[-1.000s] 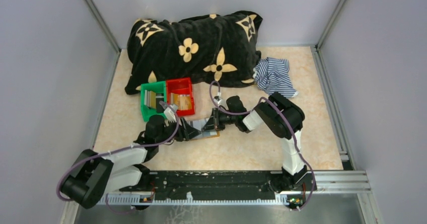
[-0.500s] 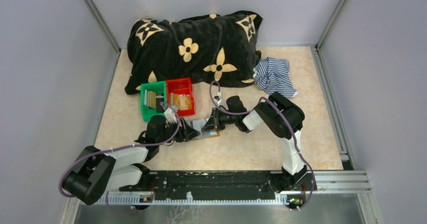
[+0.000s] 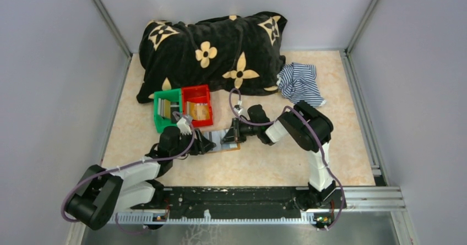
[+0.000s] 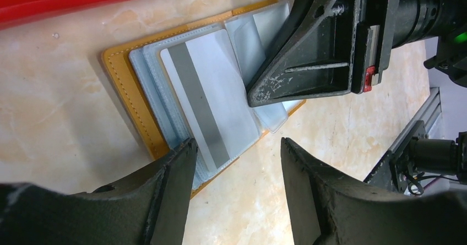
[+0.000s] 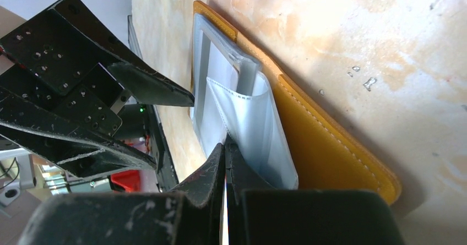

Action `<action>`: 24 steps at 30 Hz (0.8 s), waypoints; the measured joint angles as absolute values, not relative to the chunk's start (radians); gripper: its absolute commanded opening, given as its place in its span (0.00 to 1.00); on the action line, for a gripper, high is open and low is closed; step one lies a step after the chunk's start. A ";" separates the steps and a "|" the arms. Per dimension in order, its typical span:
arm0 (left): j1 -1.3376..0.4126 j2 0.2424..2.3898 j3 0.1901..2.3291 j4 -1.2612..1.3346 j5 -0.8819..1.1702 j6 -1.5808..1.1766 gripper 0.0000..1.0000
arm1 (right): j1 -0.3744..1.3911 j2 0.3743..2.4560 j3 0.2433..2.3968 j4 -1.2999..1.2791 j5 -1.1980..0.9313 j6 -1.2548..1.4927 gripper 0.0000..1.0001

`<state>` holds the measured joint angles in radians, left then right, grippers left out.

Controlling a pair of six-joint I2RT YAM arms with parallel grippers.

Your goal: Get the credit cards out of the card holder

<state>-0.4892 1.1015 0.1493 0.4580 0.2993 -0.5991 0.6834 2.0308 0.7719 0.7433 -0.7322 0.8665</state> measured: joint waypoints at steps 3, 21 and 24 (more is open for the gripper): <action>-0.486 1.134 0.149 0.501 0.306 -0.602 0.64 | 0.683 2.030 0.772 0.743 -0.734 0.867 0.20; -0.480 1.194 0.149 0.585 0.318 -0.606 0.64 | 0.677 2.040 0.772 0.805 -0.771 0.903 0.21; -0.480 1.195 0.149 0.585 0.318 -0.607 0.64 | 0.675 2.048 0.772 0.806 -0.762 0.905 0.13</action>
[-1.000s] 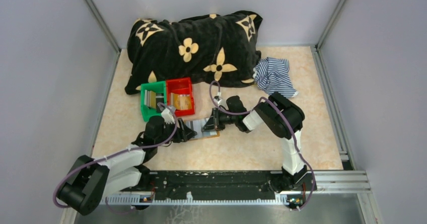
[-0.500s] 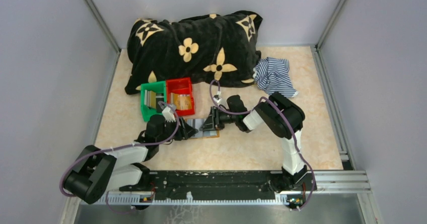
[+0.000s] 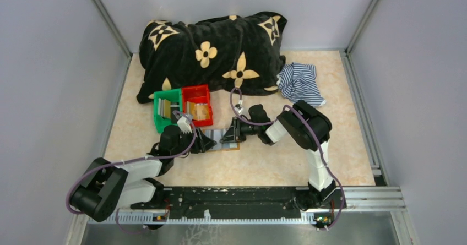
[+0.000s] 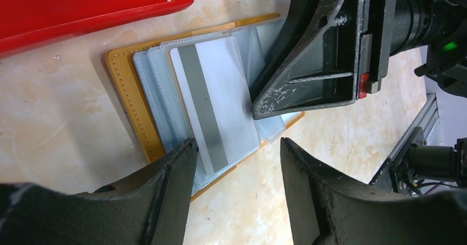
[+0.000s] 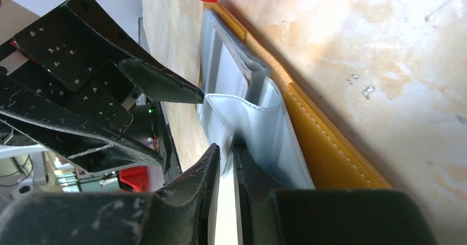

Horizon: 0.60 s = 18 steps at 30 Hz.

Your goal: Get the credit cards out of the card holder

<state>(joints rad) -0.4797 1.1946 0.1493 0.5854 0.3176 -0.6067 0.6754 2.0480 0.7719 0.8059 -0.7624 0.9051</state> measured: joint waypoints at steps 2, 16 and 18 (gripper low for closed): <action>-0.479 1.196 0.149 0.587 0.318 -0.608 0.64 | 0.673 2.053 0.772 0.806 -0.761 0.909 0.09; -0.475 1.232 0.149 0.633 0.324 -0.609 0.64 | 0.669 2.056 0.759 0.822 -0.747 0.914 0.00; -0.475 1.232 0.149 0.635 0.324 -0.609 0.64 | 0.669 2.056 0.756 0.824 -0.746 0.913 0.00</action>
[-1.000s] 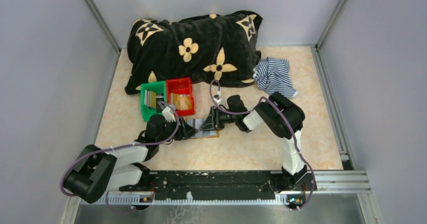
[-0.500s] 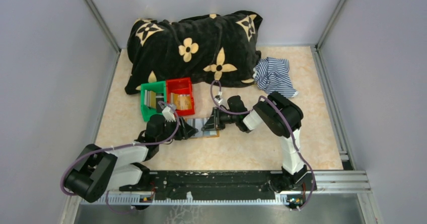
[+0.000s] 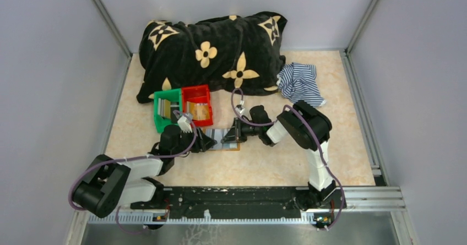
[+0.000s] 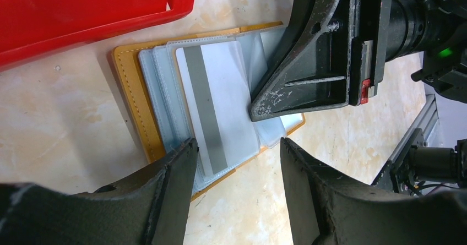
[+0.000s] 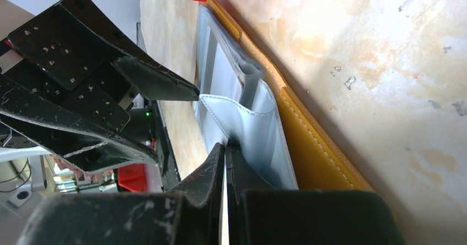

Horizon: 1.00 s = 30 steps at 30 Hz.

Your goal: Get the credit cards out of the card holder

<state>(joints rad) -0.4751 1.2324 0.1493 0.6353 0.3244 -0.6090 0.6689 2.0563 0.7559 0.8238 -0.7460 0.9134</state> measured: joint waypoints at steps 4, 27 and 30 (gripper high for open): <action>-0.475 1.233 0.149 0.636 0.324 -0.610 0.64 | 0.666 2.050 0.736 0.842 -0.746 0.913 0.00; -0.478 1.355 0.168 0.756 0.387 -0.640 0.64 | 0.585 1.843 0.662 0.528 -0.727 0.679 0.00; -0.478 1.359 0.171 0.757 0.388 -0.640 0.64 | 0.566 1.815 0.658 0.479 -0.719 0.646 0.00</action>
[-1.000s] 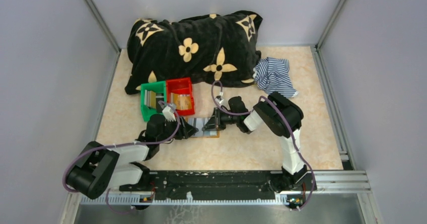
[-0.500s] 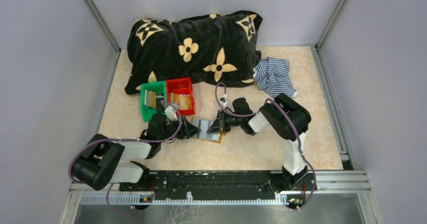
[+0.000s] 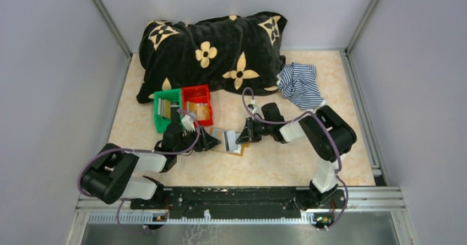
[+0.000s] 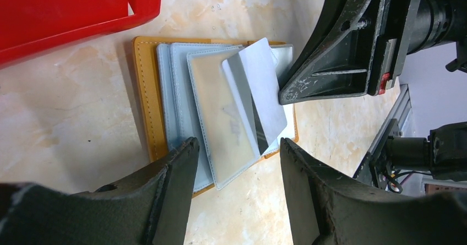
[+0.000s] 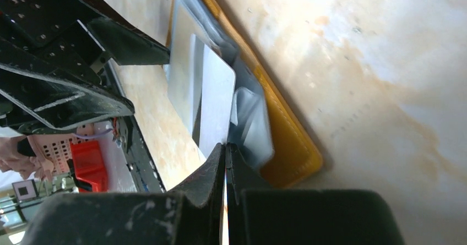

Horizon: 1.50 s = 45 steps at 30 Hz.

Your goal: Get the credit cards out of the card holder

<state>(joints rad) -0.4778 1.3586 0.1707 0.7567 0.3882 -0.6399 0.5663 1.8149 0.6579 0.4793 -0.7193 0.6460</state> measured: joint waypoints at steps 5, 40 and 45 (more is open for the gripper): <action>-0.478 1.359 0.174 0.755 0.392 -0.640 0.67 | 0.545 1.763 0.637 0.402 -0.703 0.599 0.00; -0.457 1.509 0.106 1.273 0.663 -0.914 0.80 | 0.493 1.467 0.616 0.304 -0.810 0.612 0.00; -0.440 1.296 0.090 1.102 0.623 -0.856 0.82 | 0.493 1.467 0.616 0.326 -0.821 0.625 0.00</action>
<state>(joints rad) -0.4400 1.2961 0.0898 1.1019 0.6231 -0.8558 0.4931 1.4670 0.6155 0.3264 -0.8211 0.6250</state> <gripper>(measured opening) 0.804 0.006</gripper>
